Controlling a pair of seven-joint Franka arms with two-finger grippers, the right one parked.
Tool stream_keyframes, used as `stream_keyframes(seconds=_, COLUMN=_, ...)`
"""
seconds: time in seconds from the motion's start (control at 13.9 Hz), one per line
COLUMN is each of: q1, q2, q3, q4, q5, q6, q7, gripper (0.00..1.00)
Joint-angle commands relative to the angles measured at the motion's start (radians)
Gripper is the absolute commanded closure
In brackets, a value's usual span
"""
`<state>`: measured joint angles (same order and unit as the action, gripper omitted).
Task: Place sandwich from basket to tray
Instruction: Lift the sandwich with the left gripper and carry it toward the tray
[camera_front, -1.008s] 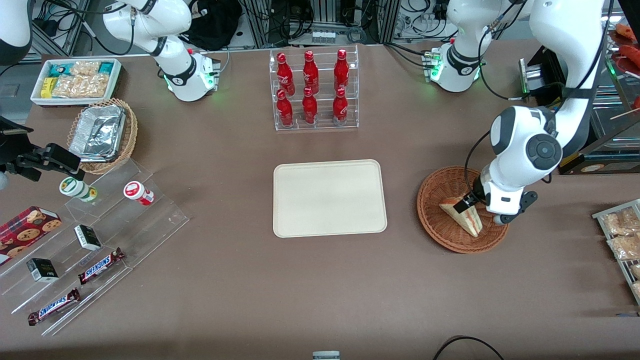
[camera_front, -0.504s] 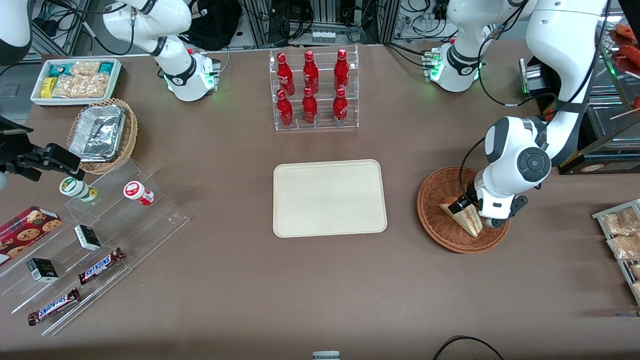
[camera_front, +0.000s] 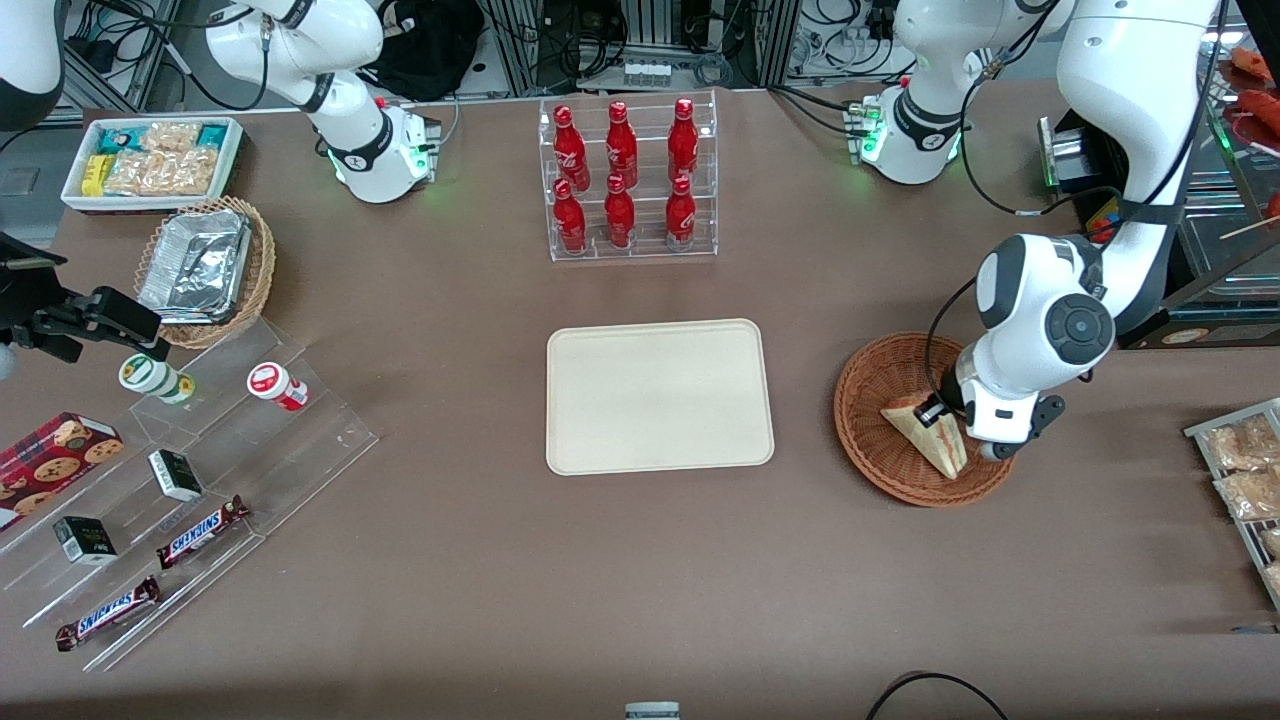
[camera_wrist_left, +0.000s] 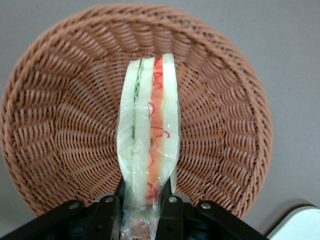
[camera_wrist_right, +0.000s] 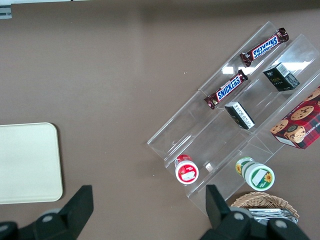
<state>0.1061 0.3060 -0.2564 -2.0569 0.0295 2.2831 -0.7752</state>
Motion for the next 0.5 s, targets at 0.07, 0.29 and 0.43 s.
stream_keyframes(seconds=0.07, q1=0.003, q2=-0.011, q3=-0.004, q4=0.159, q5=0.006, q6=-0.219, q7=0.042, gripper=0.89)
stream_keyframes(seconds=0.29, q1=-0.041, q2=-0.005, q3=-0.038, q4=0.329, q5=0.0, q6=-0.417, q7=0.033, gripper=0.89)
stream_keyframes(seconds=0.43, q1=-0.126, q2=-0.004, q3=-0.044, q4=0.369, q5=-0.008, q6=-0.436, q7=0.001, gripper=0.89)
